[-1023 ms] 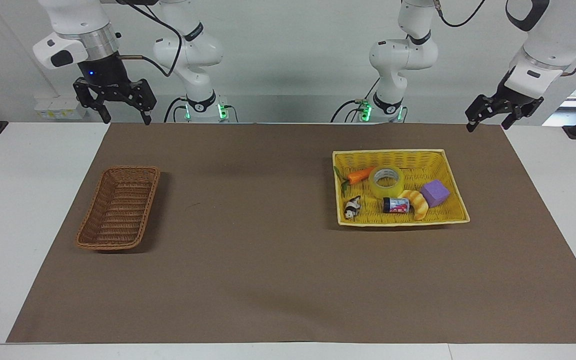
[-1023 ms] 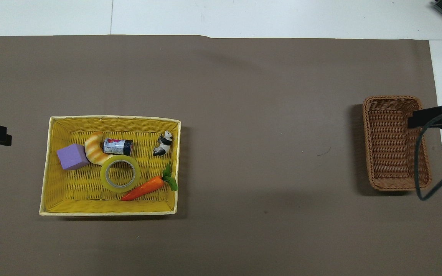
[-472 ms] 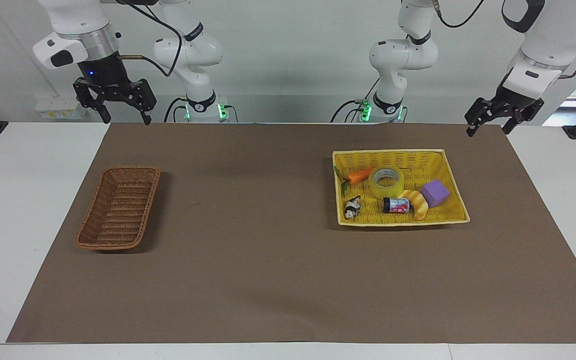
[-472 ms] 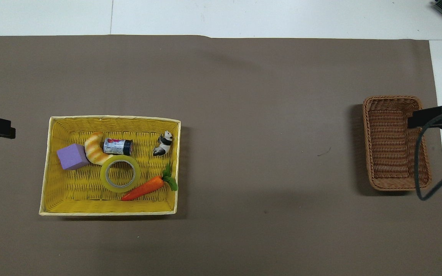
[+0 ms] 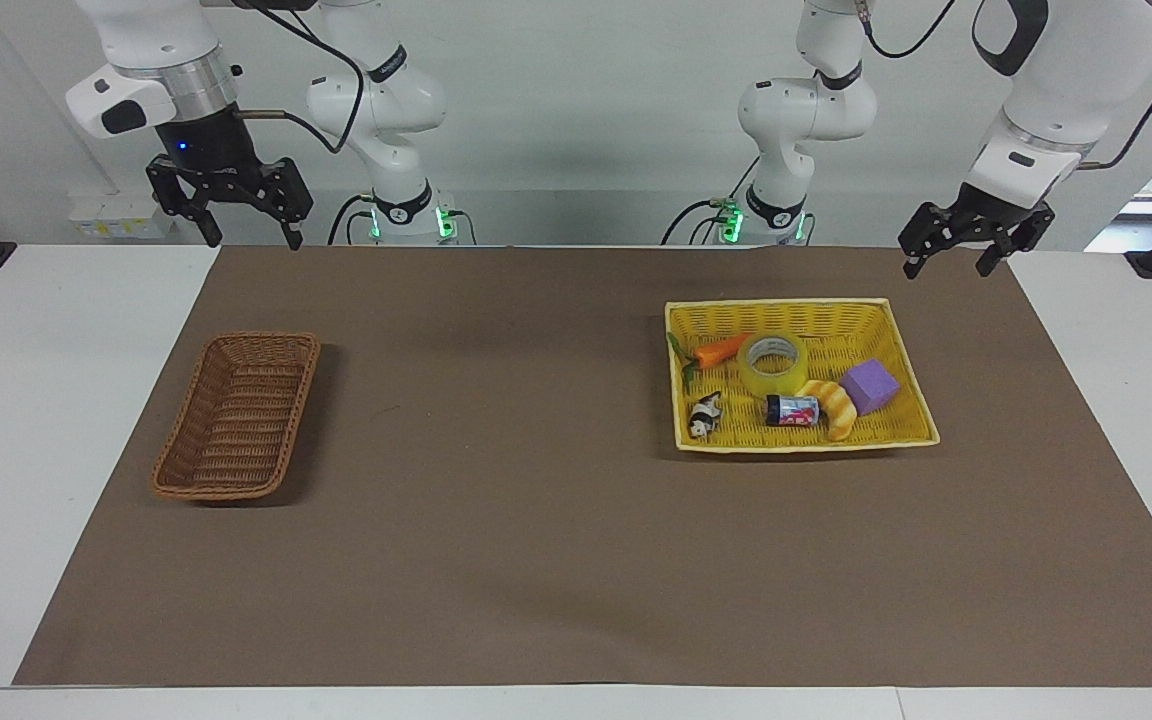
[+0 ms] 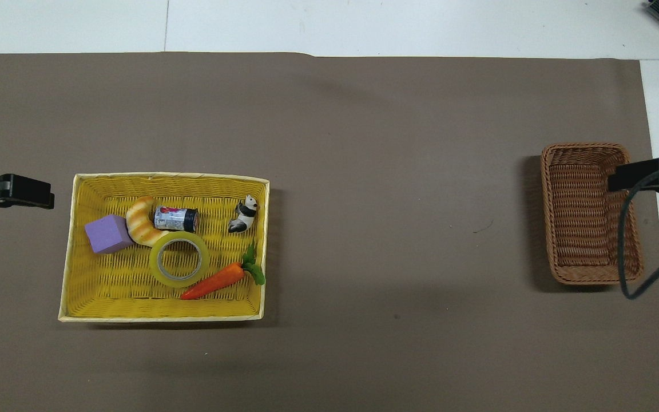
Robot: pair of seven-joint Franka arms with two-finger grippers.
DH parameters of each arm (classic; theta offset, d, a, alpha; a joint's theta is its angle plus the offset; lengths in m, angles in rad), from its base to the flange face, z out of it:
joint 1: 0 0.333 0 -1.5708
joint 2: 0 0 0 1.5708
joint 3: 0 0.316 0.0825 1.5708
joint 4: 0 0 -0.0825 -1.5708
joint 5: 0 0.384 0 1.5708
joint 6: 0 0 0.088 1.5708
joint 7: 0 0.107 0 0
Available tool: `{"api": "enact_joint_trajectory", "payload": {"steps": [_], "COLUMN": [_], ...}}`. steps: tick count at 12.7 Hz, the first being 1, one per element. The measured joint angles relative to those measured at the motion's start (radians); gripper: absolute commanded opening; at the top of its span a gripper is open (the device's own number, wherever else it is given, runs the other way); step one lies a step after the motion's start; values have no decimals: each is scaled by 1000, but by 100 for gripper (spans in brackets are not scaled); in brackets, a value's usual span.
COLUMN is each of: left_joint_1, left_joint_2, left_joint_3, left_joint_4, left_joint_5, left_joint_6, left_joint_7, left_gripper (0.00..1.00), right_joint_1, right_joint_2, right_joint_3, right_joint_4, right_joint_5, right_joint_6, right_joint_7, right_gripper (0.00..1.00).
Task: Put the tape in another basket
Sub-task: 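Reach the left gripper into the yellow basket toward the tape roll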
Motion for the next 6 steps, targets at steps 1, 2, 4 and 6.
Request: {"api": "enact_joint_trajectory", "payload": {"steps": [1,2,4,6], "left_joint_1": [-16,-33,-66,-85], "left_joint_2": [-1,-5,-33,-73], "left_joint_3": [0,-1,-2,-3], "left_joint_4": [-17,-48,-154,-274], "left_joint_5": [0,0,0,0], "left_joint_6": [12,44,139,221], "left_joint_7": [-12,-28,-53,-61], "left_gripper": [100,100,100,100], "right_joint_1": [0,0,0,0], "right_joint_2": [0,0,0,0], "right_joint_3": [0,0,0,0], "right_joint_4": [0,0,0,0], "right_joint_5": [0,0,0,0], "right_joint_6": [0,0,0,0], "right_joint_7": [0,0,0,0], "right_gripper": [100,100,100,100]}}
